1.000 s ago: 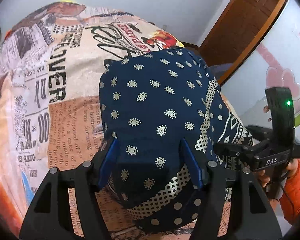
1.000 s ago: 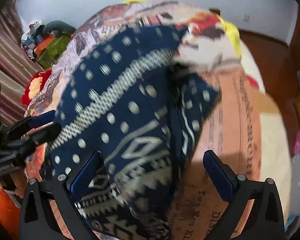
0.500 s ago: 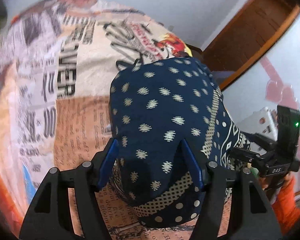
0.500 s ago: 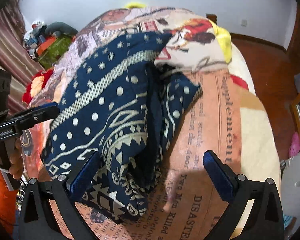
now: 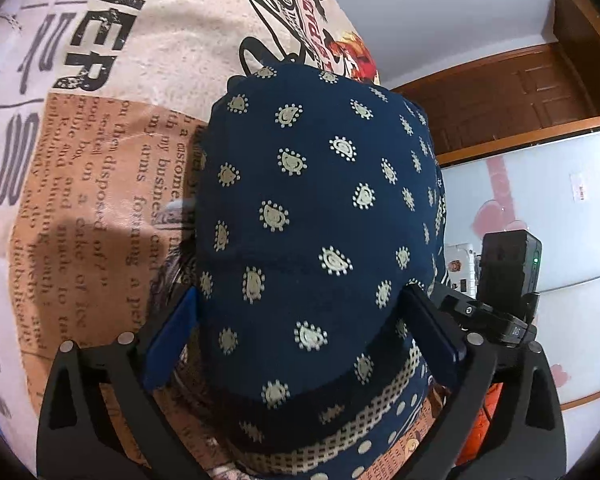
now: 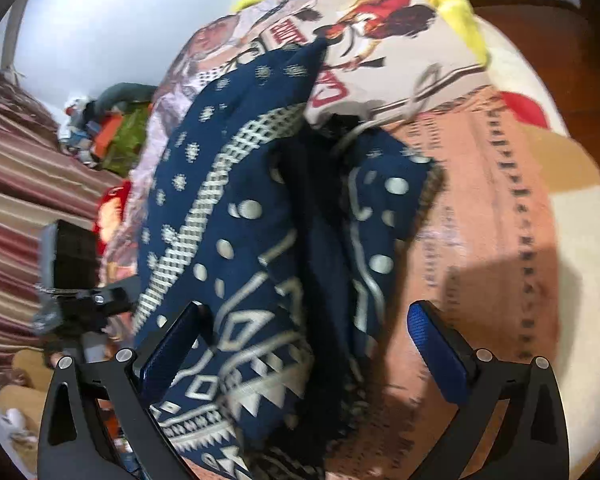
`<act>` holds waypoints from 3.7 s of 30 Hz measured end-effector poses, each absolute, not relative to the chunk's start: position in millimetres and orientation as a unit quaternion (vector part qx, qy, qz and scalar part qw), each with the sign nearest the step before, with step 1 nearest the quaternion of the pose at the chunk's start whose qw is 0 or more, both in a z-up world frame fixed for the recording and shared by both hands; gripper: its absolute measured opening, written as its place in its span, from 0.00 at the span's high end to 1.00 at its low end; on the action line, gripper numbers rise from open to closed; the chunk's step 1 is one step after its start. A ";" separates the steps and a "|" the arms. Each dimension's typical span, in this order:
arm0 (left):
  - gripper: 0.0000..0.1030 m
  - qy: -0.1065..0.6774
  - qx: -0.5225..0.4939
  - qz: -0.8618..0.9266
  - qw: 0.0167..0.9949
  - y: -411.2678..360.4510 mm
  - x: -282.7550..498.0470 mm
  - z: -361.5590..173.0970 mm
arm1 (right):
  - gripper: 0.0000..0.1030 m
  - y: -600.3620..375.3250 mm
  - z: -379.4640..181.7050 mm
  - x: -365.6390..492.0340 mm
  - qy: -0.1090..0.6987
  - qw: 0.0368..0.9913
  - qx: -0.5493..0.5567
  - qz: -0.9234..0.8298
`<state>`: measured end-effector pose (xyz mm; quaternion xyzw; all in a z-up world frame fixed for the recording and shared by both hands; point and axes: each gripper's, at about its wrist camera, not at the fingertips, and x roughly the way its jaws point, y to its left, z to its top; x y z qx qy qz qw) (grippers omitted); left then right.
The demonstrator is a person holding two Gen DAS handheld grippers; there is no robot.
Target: Fold large clothes
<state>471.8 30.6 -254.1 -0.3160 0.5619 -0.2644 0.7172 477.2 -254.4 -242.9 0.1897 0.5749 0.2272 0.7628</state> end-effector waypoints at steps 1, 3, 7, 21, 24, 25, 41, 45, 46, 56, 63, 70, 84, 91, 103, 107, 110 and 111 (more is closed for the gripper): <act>0.02 0.562 -0.320 -0.266 0.715 30.0 473.2 -255.5 | 0.00 -251.1 -244.1 478.4 0.575 0.762 0.191 0.229; 0.02 0.563 -0.332 -0.271 0.707 29.5 475.8 -259.4 | 0.00 -244.0 -245.1 481.0 0.571 0.761 0.191 0.242; 0.02 0.558 -0.345 -0.273 0.703 26.0 479.7 -264.4 | 0.11 -236.3 -250.9 485.8 0.568 0.753 0.209 0.258; 0.26 0.526 -0.307 -0.260 0.750 27.6 474.2 -218.8 | 0.67 -236.8 -226.1 482.7 0.541 0.769 0.217 0.261; 0.27 0.515 -0.295 -0.258 0.762 33.2 467.3 -201.7 | 0.69 -230.9 -217.1 478.4 0.537 0.774 0.210 0.263; 0.27 0.511 -0.292 -0.258 0.767 35.7 463.9 -197.2 | 0.70 -228.1 -213.5 476.4 0.535 0.775 0.206 0.265; 0.27 0.422 -0.292 -0.232 0.826 137.3 399.3 -103.0 | 0.70 -139.0 -110.0 438.4 0.466 0.808 0.142 0.332; 0.27 0.413 -0.295 -0.209 0.836 174.1 378.6 -95.5 | 0.70 -103.3 -101.4 432.3 0.462 0.801 0.131 0.356; 0.27 0.412 -0.297 -0.202 0.838 184.4 373.6 -95.9 | 0.70 -89.4 -101.3 432.2 0.463 0.798 0.129 0.363; 0.27 0.426 -0.337 -0.147 0.827 262.8 346.3 -150.4 | 0.70 12.8 -141.1 425.9 0.502 0.762 0.100 0.397; 0.27 0.461 -0.367 -0.129 0.798 289.3 345.9 -214.2 | 0.70 50.4 -199.7 435.2 0.552 0.732 0.087 0.389; 0.27 0.493 -0.389 -0.120 0.769 303.9 345.7 -273.7 | 0.70 69.6 -257.7 442.0 0.601 0.707 0.068 0.367; 0.26 0.499 -0.316 -0.093 0.802 291.5 334.7 -266.4 | 0.68 71.5 -263.0 432.3 0.595 0.719 0.023 0.359; 0.27 0.464 -0.190 -0.054 0.863 271.3 315.1 -208.0 | 0.63 65.8 -236.7 412.0 0.553 0.750 -0.065 0.357; 0.27 0.420 -0.068 0.030 0.904 259.7 332.7 -182.6 | 0.22 83.4 -176.5 384.4 0.385 0.821 -0.168 0.387; 0.27 0.458 -0.066 0.041 0.885 259.1 361.2 -216.3 | 0.21 109.0 -193.9 412.4 0.399 0.815 -0.181 0.378; 0.27 0.468 -0.068 0.035 0.880 256.8 372.4 -229.3 | 0.21 121.5 -217.7 442.9 0.434 0.809 -0.170 0.358; 0.26 0.471 -0.071 0.033 0.878 256.3 376.5 -233.4 | 0.21 122.8 -225.2 451.8 0.446 0.808 -0.162 0.351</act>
